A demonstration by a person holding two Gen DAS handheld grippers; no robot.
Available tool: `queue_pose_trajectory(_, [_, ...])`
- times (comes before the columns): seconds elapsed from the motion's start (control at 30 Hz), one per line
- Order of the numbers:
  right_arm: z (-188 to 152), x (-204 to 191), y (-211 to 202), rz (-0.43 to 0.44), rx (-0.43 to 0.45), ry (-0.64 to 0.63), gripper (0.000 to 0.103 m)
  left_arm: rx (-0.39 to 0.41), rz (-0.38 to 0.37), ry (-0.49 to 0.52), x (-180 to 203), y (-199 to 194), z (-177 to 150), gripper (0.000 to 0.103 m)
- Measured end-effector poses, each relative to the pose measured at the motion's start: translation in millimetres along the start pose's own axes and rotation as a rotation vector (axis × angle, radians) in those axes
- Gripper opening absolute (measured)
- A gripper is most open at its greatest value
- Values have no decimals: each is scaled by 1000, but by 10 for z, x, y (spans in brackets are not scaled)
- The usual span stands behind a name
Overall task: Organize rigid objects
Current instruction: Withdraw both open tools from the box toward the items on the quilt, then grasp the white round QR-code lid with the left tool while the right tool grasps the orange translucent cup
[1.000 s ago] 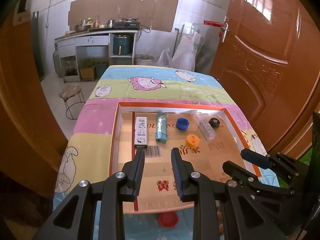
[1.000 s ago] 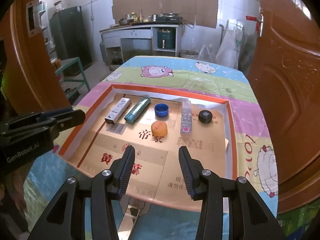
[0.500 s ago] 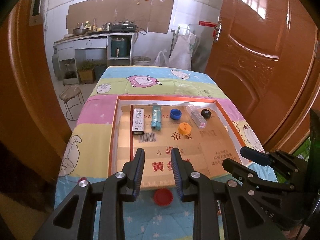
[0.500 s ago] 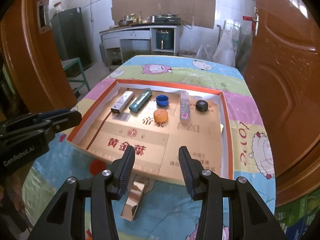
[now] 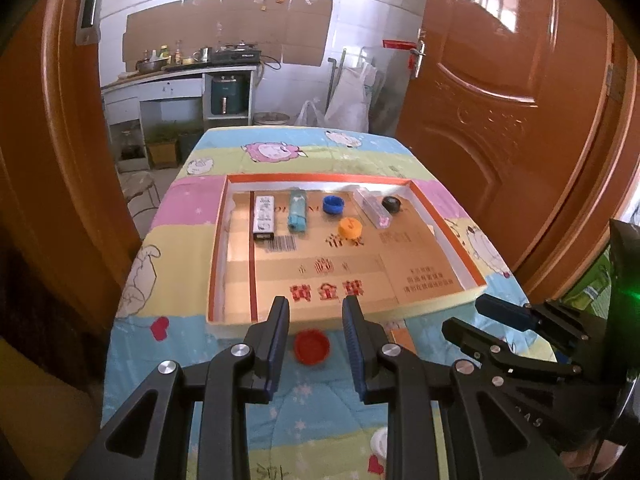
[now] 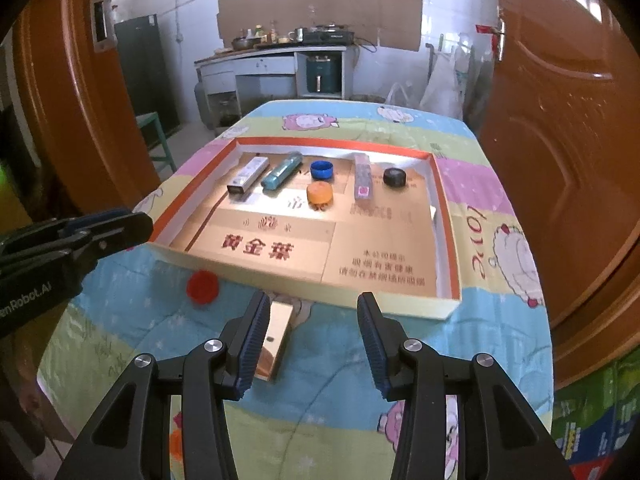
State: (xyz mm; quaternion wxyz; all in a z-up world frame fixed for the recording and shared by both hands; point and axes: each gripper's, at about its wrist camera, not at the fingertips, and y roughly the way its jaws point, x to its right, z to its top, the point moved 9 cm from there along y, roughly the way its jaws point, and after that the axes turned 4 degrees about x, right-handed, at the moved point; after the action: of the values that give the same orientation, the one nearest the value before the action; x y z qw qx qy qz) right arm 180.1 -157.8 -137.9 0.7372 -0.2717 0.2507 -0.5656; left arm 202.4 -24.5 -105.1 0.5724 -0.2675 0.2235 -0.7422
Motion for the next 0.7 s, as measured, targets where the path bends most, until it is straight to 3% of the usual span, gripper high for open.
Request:
queue_pose_trajectory(0.2, [-300,-128,-136,35,-9,-4,47,-15,-14,-9,3,-41,-242,27])
queue_pose_trajectory(0.43, [-828,-612,-298,136,-47,-90,47,-46,-23,-15,-18,-75,-590,27])
queue_pose_trajectory(0.7, [-1029,-882,-302,167,-56,-131,47,-43,-23,-26,-65,-169,-777,27])
